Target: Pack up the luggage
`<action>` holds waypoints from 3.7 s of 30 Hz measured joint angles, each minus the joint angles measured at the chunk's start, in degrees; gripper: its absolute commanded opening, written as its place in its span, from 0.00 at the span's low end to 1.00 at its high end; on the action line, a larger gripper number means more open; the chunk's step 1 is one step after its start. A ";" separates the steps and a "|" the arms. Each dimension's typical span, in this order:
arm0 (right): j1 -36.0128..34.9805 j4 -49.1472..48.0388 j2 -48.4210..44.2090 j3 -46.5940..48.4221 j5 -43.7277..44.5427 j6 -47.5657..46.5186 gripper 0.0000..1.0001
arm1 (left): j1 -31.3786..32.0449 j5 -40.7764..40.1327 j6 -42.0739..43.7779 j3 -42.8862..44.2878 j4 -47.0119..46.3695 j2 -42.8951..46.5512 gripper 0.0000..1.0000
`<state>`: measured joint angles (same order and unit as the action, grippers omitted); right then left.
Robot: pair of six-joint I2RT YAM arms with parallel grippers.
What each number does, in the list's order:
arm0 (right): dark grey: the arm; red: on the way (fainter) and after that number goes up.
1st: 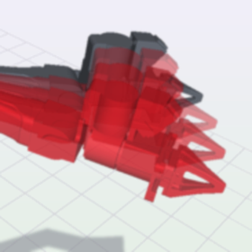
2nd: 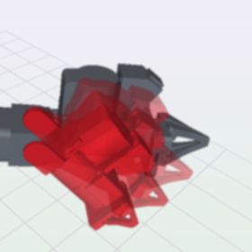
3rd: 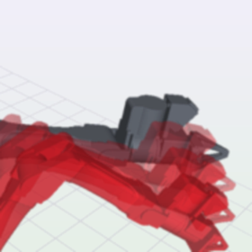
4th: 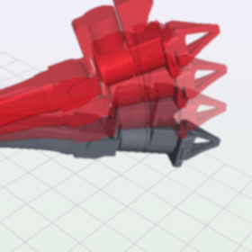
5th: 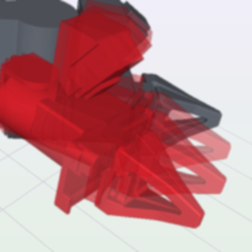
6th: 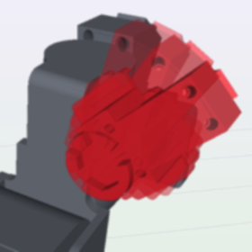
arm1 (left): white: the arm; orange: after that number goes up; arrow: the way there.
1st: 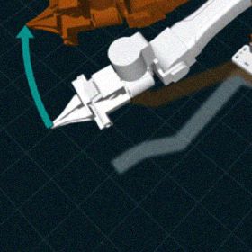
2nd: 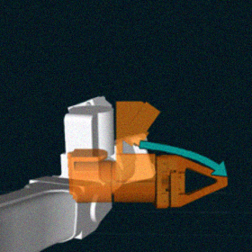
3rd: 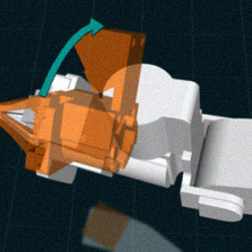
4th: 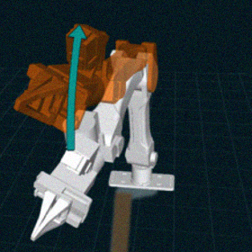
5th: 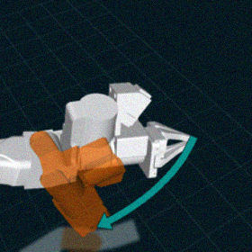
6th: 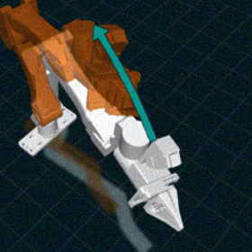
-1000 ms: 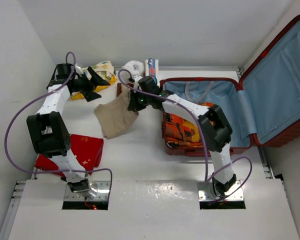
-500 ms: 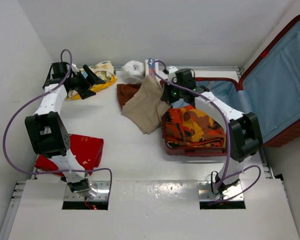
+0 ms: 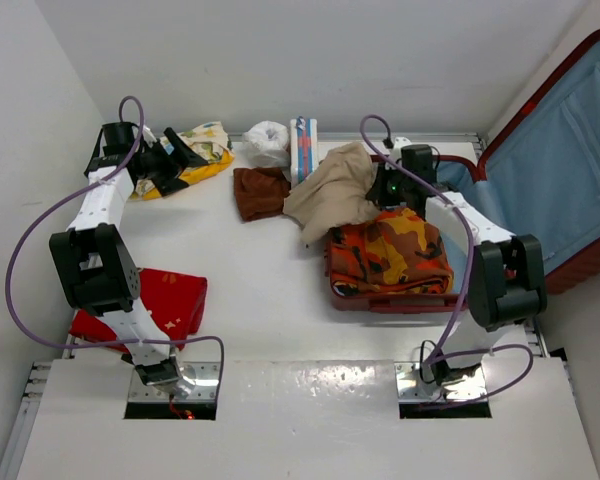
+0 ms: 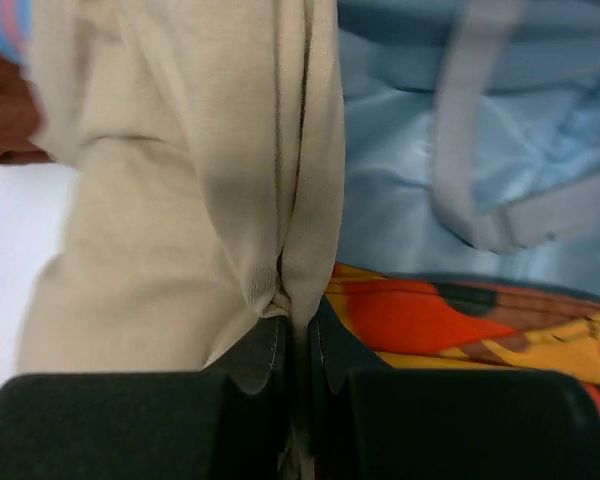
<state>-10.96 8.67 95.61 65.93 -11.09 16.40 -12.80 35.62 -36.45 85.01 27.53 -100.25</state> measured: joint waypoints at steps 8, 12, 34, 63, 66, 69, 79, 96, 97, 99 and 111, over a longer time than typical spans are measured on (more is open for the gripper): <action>6.34 -2.49 0.26 -4.74 3.02 0.87 0.00 | 0.28 -2.14 -0.02 0.00 0.00 0.00 0.96; 9.46 -3.87 2.82 -5.29 5.31 1.01 0.00 | 0.33 -3.72 0.00 0.02 0.00 0.00 0.96; 15.26 -7.26 10.75 -3.98 6.88 4.17 0.63 | 0.33 -16.02 10.21 0.02 4.98 3.21 0.97; 8.11 21.40 -20.28 -4.66 -18.14 -6.03 0.74 | 1.33 -5.49 131.75 -24.15 41.81 11.28 0.97; 6.71 22.58 -21.05 -5.25 -18.14 -6.54 0.74 | 1.29 -6.08 137.74 -24.13 41.05 7.30 0.97; 6.10 23.71 -21.00 -5.49 -18.03 -7.04 0.74 | 1.36 -7.78 142.73 -24.22 40.11 4.85 0.97; 2.05 22.77 -21.22 -7.52 -18.97 -6.62 0.75 | 1.60 -12.72 147.69 -24.72 39.76 -0.26 0.44; -13.07 1.31 -10.03 -9.84 -16.76 10.86 0.93 | 5.31 6.75 125.20 -5.79 37.99 -7.50 0.00; -14.67 -0.02 -7.91 -8.59 -16.26 11.56 0.98 | 5.88 7.61 124.48 -5.86 37.90 -7.21 0.00; -16.94 -1.81 -4.37 -6.14 -15.43 12.48 1.00 | 6.84 8.98 123.47 -6.40 37.38 -6.36 0.00; -22.91 -15.96 11.96 6.01 -13.79 18.14 1.00 | 9.03 15.30 118.90 -7.96 35.50 0.04 0.00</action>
<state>-33.87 -7.29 107.57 71.94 -24.88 34.54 -3.77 50.92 82.46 77.06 63.02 -100.20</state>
